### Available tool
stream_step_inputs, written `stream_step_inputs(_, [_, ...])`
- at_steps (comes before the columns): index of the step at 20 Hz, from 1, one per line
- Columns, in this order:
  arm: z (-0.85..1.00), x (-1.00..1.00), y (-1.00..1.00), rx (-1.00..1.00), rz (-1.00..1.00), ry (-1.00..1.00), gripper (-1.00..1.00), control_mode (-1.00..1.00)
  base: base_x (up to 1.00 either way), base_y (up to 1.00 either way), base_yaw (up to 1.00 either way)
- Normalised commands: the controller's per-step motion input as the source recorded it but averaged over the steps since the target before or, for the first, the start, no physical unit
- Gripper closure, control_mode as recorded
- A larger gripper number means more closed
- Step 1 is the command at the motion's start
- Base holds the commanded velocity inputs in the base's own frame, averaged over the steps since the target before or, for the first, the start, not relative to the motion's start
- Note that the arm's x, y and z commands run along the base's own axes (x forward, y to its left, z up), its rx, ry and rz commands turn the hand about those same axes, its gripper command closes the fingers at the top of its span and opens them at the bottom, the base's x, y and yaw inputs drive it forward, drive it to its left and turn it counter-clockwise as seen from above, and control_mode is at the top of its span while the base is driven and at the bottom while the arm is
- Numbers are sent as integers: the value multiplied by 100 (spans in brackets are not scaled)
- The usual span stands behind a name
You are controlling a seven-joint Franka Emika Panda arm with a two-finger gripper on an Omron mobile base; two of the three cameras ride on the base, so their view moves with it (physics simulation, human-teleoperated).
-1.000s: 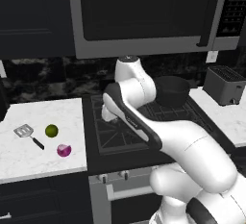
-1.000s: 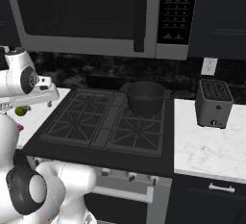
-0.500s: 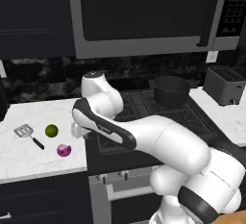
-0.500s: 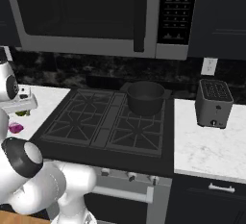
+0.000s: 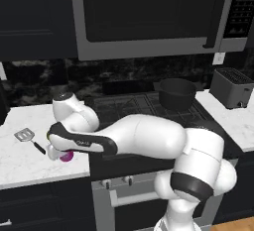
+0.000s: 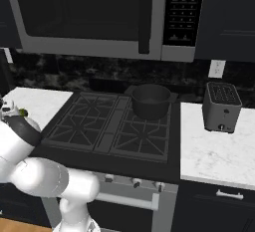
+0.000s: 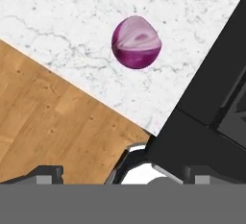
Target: Put the onion and lime in the pot. Retrieve the spatula and lightly stir the vegetables in the pot.
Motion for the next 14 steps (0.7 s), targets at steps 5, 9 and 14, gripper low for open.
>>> stream_step_inputs(5, [-33,5,22,-14,-15,0,-100,-100,0,0,0])
stream_step_inputs(9, [-28,21,4,-11,-25,1,-100,-100,0,0,0])
stream_step_inputs(14, [-21,30,0,-3,-26,0,-100,-100,0,0,0])
